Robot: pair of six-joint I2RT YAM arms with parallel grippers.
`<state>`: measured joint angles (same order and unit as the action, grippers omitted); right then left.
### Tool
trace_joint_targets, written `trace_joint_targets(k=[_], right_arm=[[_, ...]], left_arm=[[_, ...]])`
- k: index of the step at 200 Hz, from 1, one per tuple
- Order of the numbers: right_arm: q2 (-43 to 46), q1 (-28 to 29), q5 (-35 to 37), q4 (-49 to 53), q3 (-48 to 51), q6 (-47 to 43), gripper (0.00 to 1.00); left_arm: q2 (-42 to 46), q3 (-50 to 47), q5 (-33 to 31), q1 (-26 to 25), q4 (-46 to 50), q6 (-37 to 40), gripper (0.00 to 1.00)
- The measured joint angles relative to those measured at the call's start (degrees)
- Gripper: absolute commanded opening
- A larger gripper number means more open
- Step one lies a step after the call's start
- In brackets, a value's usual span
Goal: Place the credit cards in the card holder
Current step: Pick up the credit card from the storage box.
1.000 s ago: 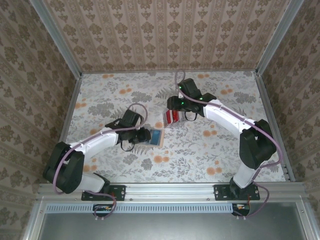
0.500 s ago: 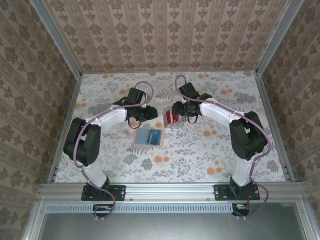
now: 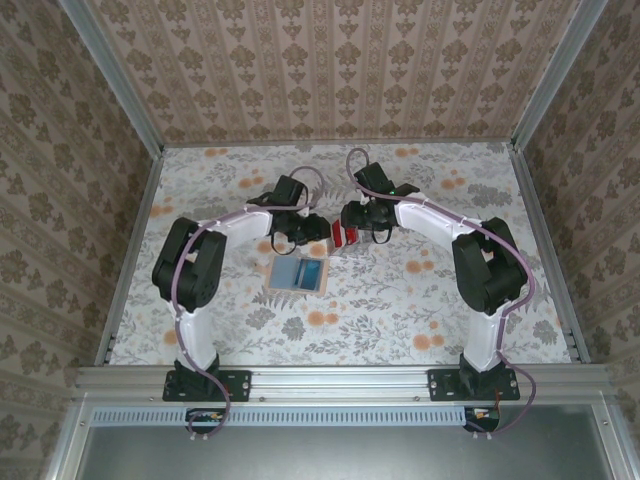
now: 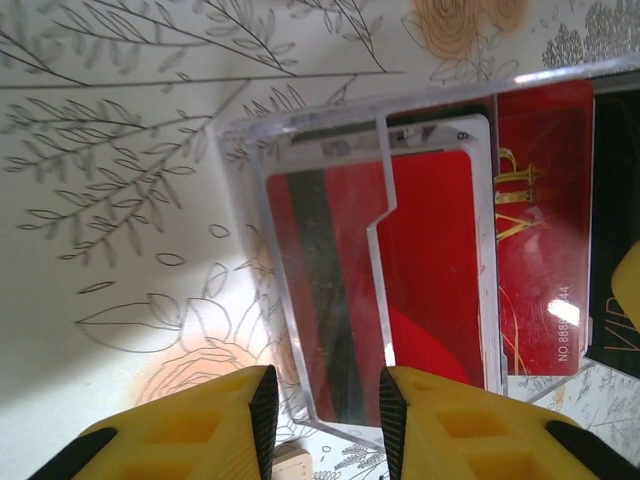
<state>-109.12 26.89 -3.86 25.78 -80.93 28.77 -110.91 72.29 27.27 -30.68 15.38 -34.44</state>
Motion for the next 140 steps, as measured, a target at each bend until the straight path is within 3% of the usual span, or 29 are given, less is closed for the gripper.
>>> trace_joint_targets(k=[140], right_arm=[[0.85,0.0,-0.85,0.0,0.0,0.0,0.52]], left_arm=[[-0.87,1.22,0.63,-0.44,-0.61,-0.04,0.36]])
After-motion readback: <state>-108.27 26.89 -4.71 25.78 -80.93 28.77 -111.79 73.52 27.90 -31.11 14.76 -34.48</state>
